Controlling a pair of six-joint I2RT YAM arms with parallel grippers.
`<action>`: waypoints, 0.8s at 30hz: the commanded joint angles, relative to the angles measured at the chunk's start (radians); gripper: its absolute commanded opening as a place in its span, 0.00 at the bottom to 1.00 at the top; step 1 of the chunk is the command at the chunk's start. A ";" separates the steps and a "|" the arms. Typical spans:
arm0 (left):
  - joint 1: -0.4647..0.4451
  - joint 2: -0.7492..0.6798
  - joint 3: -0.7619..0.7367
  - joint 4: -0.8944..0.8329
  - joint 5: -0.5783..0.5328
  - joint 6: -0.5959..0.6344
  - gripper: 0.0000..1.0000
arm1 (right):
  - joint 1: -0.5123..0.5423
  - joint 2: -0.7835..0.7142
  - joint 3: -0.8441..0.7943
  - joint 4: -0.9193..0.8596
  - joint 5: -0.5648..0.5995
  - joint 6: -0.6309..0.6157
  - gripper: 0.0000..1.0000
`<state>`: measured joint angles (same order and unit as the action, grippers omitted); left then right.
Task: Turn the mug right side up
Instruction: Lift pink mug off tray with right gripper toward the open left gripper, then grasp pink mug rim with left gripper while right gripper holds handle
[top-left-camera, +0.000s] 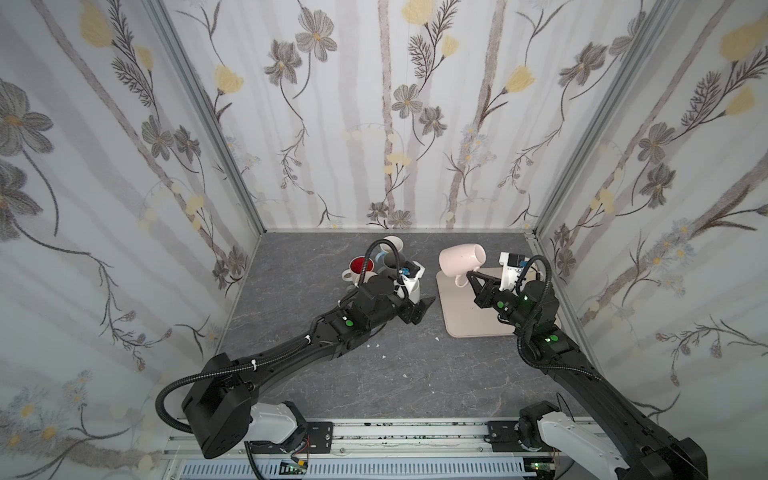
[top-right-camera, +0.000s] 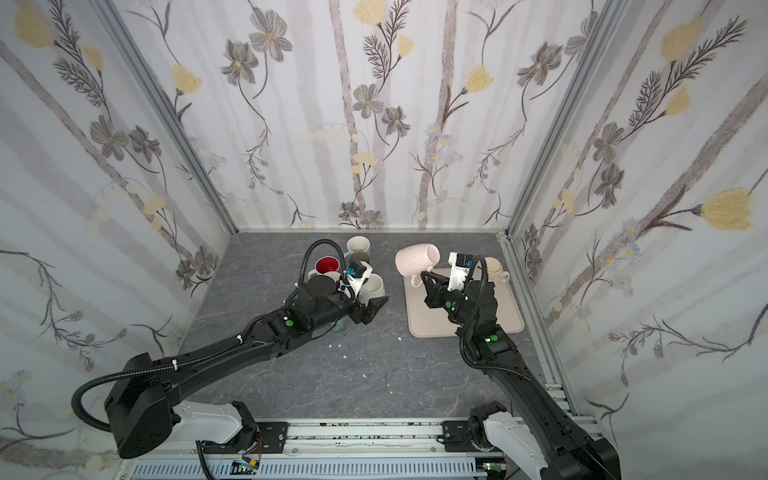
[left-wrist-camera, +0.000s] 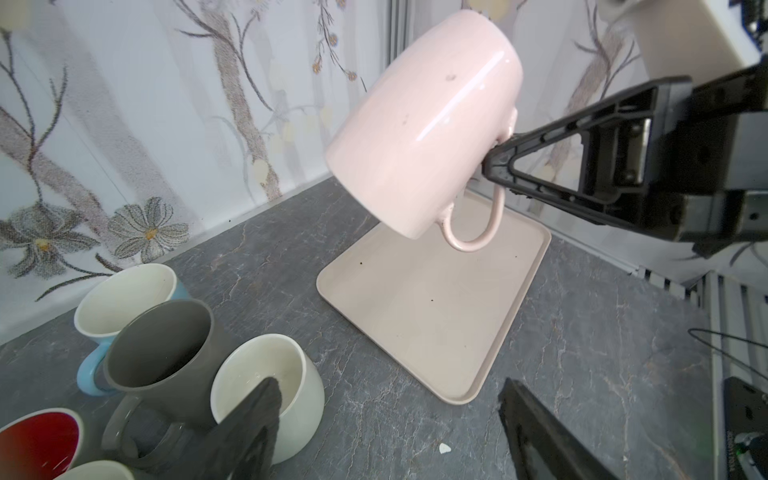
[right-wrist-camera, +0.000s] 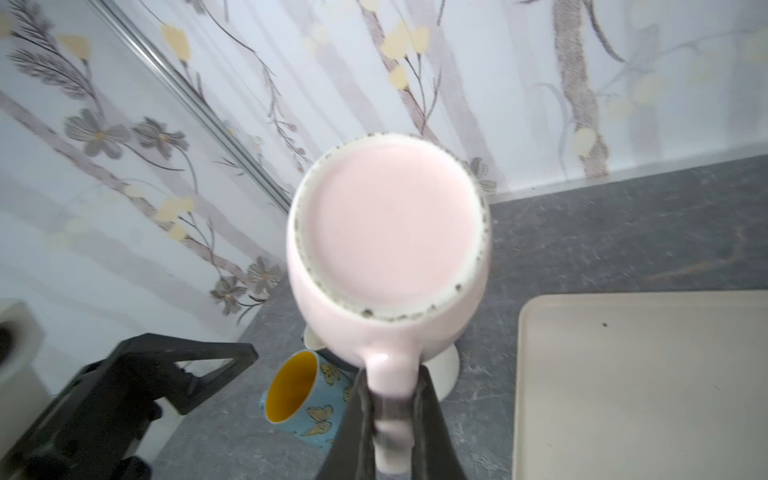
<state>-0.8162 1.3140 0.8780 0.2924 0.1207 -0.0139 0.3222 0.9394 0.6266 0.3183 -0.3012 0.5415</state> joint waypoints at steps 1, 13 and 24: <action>0.051 -0.051 -0.084 0.290 0.193 -0.163 0.83 | -0.001 0.004 -0.003 0.320 -0.157 0.093 0.00; 0.139 -0.059 -0.169 0.674 0.488 -0.414 0.83 | 0.035 0.106 0.027 0.697 -0.418 0.277 0.00; 0.150 0.021 -0.131 0.823 0.550 -0.530 0.65 | 0.098 0.140 0.063 0.754 -0.466 0.307 0.00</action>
<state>-0.6674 1.3190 0.7311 1.0111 0.6319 -0.4839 0.4141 1.0786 0.6769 0.9600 -0.7620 0.8303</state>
